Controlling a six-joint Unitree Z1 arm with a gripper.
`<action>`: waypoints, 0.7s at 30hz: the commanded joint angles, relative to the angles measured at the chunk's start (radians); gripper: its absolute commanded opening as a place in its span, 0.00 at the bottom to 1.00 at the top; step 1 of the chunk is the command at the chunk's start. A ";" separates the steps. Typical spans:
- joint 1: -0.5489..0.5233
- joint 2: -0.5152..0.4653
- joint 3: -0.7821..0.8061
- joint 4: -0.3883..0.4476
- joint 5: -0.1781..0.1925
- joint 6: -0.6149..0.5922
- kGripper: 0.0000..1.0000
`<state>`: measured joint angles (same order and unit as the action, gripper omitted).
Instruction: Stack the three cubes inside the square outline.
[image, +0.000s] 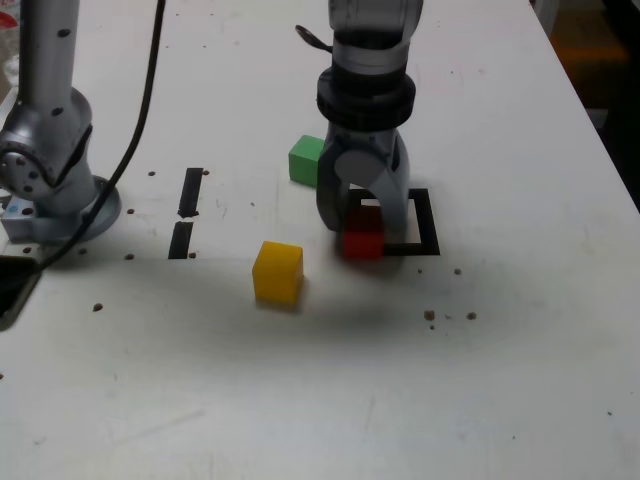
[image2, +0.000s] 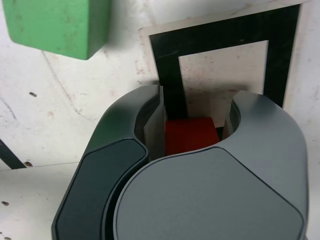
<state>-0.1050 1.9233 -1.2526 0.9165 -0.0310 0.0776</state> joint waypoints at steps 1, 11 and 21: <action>-0.001 -0.010 -0.007 0.000 0.004 0.000 0.12; 0.002 -0.044 -0.089 0.122 0.080 -0.067 0.12; 0.031 -0.018 -0.115 0.157 0.061 -0.073 0.12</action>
<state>-0.0745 1.9004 -1.3614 1.0755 0.0360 0.0048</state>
